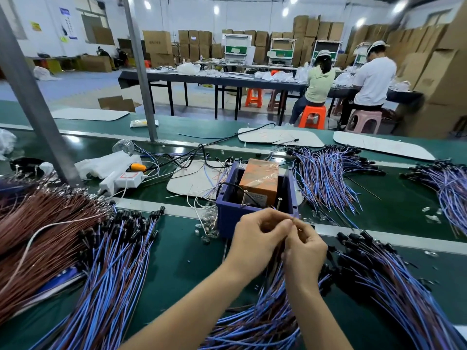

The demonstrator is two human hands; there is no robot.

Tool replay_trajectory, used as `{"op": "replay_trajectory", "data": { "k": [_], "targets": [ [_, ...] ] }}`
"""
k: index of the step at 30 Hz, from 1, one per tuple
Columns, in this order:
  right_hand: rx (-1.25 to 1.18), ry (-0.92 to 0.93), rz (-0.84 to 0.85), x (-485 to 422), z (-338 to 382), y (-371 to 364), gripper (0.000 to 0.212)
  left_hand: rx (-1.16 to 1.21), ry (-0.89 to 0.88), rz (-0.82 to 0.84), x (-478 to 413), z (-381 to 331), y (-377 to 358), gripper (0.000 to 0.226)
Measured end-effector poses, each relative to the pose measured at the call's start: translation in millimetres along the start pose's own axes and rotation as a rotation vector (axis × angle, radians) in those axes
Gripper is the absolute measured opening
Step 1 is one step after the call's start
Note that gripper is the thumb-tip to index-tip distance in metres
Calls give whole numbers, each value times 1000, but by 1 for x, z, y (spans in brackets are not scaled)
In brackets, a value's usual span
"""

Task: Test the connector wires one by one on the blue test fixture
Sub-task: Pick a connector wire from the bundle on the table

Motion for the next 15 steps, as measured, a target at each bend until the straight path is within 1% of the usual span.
{"op": "replay_trajectory", "data": {
  "k": [1, 3, 4, 6, 9, 13, 15],
  "targets": [
    [27, 14, -25, -4, 0, 4, 15, 57, 38, -4, -2, 2, 8, 10],
    [66, 25, -44, -11, 3, 10, 17, 170, 171, -26, -8, 8, 25, 12],
    [88, 24, -34, -14, 4, 12, 17, 172, 236, -43, -12, 13, 34, 14],
    [124, 17, 9, -19, 7, 14, 16, 76, 302, -86, -18, 21, 51, 17],
    [156, 7, 40, -27, 12, 14, 15, -22, 290, -135, -25, 30, 64, 18],
    [143, 7, -12, -34, 16, 17, 13, -136, 275, -191, -34, 40, 74, 19],
    [147, 16, -11, -36, 17, 17, 14, -219, 256, -212, -37, 44, 78, 18]
  ]
}}
Point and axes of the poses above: each hand's wrist, its own x-axis away from the middle knuckle, its own y-axis out of the back of the hand, z = x × y, the point moved 2 cm from there along -x, towards the middle knuckle, and after that the axes turned 1 degree about z, right-handed, at the moved point
